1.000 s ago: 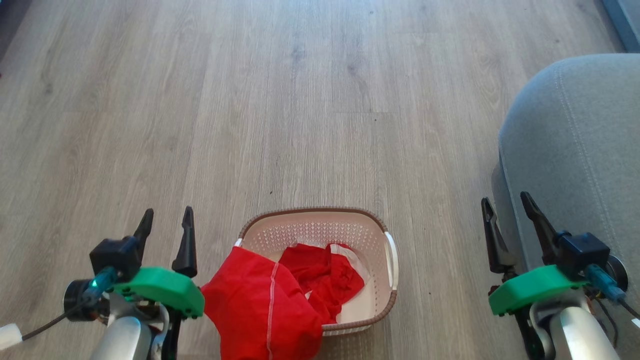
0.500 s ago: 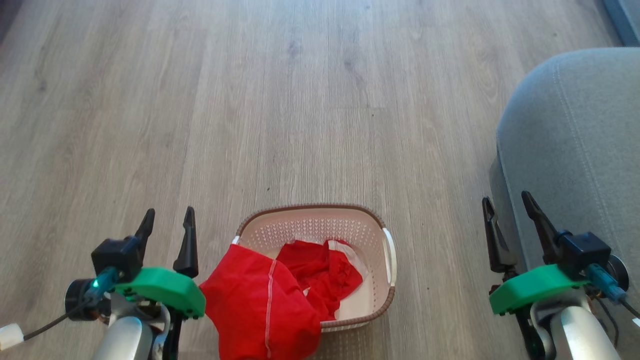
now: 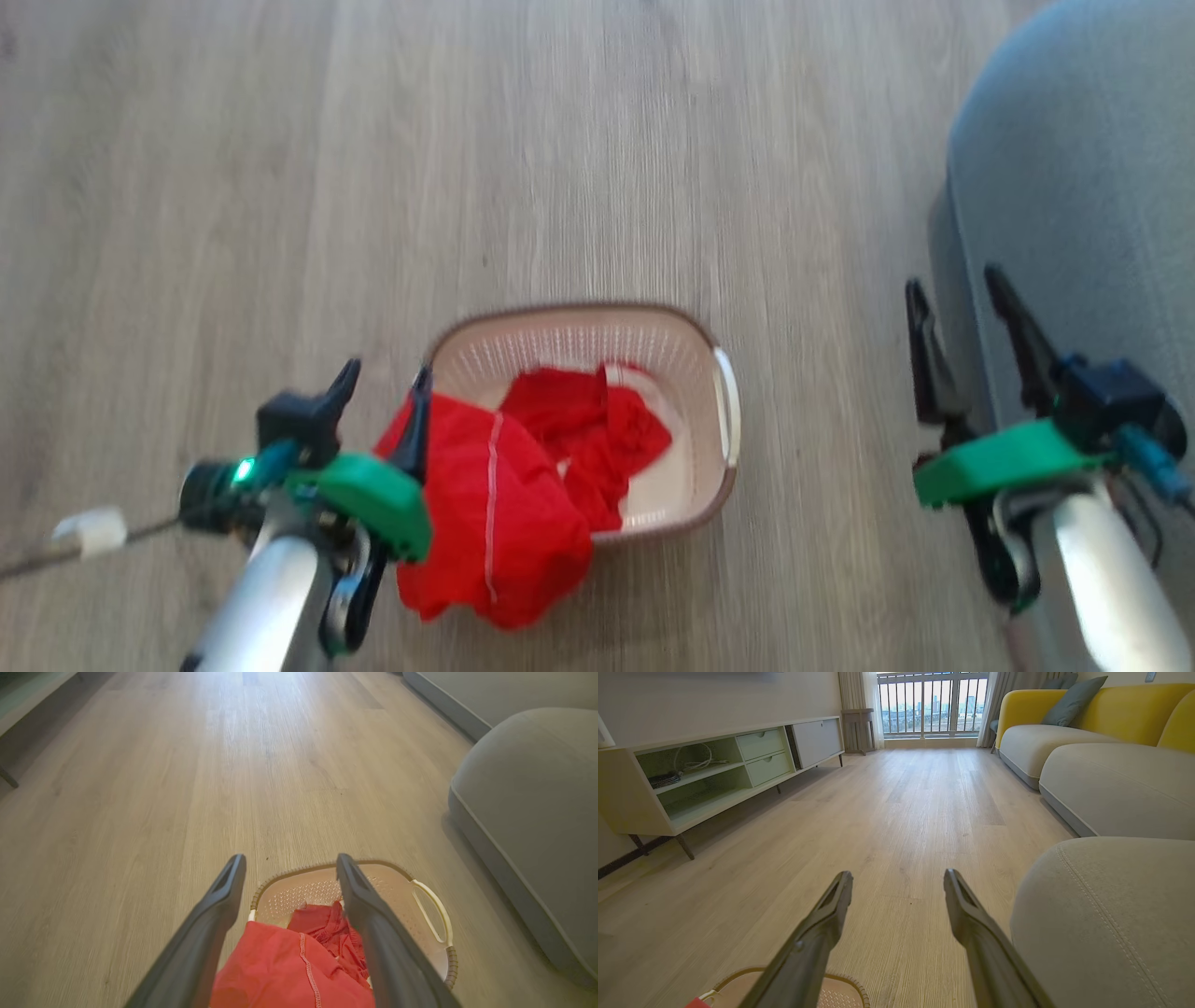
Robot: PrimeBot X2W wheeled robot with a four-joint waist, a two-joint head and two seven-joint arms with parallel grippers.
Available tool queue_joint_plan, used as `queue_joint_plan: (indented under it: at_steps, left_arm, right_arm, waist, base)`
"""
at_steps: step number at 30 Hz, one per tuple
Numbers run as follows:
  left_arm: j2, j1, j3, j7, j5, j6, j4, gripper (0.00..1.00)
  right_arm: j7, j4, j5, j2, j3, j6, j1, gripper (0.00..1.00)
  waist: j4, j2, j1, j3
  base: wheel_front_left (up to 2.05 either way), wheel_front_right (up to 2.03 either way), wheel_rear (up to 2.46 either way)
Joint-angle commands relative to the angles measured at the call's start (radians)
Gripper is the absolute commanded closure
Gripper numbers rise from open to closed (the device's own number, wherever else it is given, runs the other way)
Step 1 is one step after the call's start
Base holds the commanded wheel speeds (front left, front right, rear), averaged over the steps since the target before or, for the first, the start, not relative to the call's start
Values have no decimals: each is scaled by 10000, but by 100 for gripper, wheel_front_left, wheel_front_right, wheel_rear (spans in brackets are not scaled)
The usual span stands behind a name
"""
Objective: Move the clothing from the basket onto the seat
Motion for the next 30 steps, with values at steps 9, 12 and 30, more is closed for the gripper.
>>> queue_joint_plan:
  at_steps: [9,12,30]
  left_arm:
    - [261,-2021,-548,1208,679,-516,1162,0]
    - [352,-2396,-846,1612,899,-672,1728,0]
    - [927,-4062,-2034,3410,1875,-1220,4165,0]
  right_arm:
    - [-65,-644,-158,74,438,-2,-1471,0]
    - [-65,-660,-152,158,494,-2,-1731,0]
    - [-65,-777,101,426,787,-2,-2539,0]
  waist:
    - [-458,0,-1,2940]
    - [-522,0,-1,3407]
    - [-922,0,-1,4728]
  base:
    - [0,0,0]
    - [0,0,0]
    - [0,0,0]
